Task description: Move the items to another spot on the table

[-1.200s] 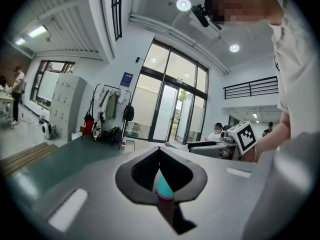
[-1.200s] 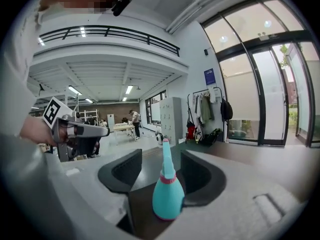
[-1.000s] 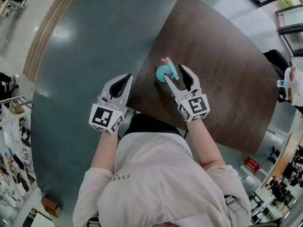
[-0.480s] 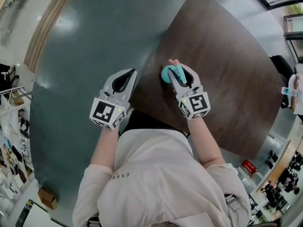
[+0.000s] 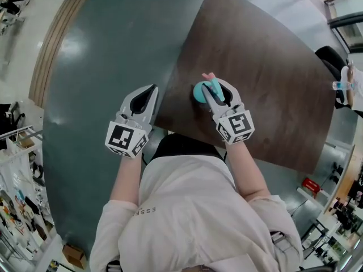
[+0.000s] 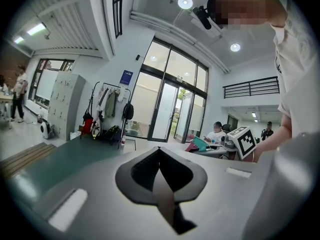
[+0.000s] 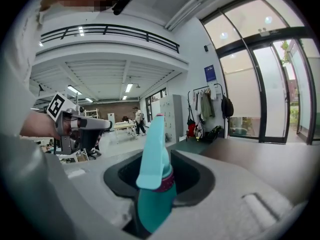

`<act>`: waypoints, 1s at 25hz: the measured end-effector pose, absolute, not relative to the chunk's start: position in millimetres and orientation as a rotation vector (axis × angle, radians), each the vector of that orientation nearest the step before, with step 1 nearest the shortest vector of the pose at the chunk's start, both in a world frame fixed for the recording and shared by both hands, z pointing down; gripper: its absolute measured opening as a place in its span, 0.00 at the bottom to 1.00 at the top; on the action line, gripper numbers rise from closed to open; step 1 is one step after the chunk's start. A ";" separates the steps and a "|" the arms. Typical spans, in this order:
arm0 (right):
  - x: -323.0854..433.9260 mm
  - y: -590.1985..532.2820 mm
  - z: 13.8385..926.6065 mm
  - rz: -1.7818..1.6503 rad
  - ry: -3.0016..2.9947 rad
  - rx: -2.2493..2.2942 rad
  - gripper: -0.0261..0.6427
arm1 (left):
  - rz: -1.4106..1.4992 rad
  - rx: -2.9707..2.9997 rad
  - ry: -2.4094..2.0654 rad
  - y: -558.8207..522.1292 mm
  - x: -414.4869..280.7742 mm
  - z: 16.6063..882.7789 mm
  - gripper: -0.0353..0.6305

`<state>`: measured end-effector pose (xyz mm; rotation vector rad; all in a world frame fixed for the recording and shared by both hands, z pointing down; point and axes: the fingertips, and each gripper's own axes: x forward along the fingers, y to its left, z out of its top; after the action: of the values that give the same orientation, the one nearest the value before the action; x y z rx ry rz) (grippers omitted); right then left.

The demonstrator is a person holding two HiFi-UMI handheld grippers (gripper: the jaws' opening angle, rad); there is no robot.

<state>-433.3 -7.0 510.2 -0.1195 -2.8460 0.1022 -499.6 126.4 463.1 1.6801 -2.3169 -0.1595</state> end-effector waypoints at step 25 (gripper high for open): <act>-90.5 -109.2 459.3 0.109 -2.852 0.667 0.22 | -0.134 2.332 -1.803 -32.8 -235.2 405.9 0.06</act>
<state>-90.5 -109.2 459.3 0.6667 -2.8522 0.1090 -235.2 -32.8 405.9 2.3320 -1.8033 -0.1344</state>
